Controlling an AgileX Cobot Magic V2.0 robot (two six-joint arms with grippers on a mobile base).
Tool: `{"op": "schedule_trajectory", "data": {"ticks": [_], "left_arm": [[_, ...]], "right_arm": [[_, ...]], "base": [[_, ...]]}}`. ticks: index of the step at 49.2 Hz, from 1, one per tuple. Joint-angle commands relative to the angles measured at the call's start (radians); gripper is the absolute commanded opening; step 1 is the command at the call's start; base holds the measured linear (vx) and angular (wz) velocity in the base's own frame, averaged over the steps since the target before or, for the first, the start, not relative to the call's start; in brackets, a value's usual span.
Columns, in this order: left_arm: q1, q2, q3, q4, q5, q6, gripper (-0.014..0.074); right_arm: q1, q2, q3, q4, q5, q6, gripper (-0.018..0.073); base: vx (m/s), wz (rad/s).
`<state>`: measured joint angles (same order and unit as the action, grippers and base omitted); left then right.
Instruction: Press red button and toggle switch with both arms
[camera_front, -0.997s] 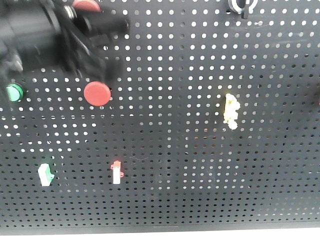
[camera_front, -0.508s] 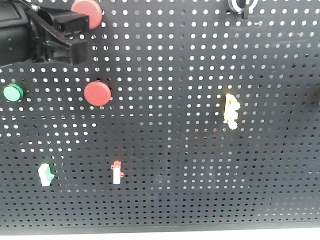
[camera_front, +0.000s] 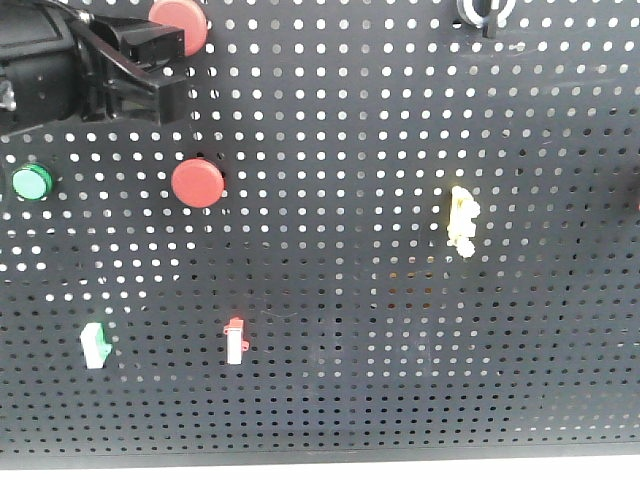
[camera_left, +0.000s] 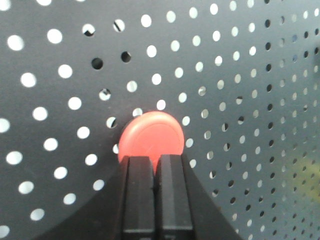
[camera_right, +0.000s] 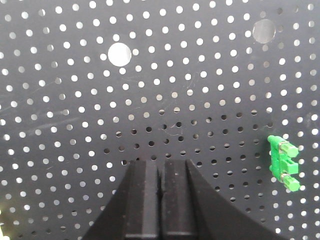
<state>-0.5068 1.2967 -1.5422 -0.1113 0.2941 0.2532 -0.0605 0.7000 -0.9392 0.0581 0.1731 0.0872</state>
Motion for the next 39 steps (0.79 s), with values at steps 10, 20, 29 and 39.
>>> {"op": "schedule_trajectory", "data": {"ticks": [10,20,29,39], "left_arm": [[0.006,-0.071,0.001,-0.015,0.028,-0.011,0.0002],[0.006,-0.236,0.238,-0.014,-0.055,-0.011,0.0002],[0.006,-0.388,0.490,-0.014,-0.139,-0.011,0.0002],[0.006,-0.508,0.656,-0.014,-0.152,-0.011,0.0002]], "right_arm": [[0.000,-0.002,-0.034,0.032,-0.027,0.002,-0.0003],[0.032,0.003,-0.035,0.166,0.035,-0.133,-0.0003],[0.253,0.069,-0.082,0.400,0.033,-0.471,-0.0003],[0.530,0.278,-0.241,0.569,-0.019,-0.702,-0.0003]], "base": [[0.00,0.00],[0.00,0.00],[0.00,0.00],[0.00,0.00]]}}
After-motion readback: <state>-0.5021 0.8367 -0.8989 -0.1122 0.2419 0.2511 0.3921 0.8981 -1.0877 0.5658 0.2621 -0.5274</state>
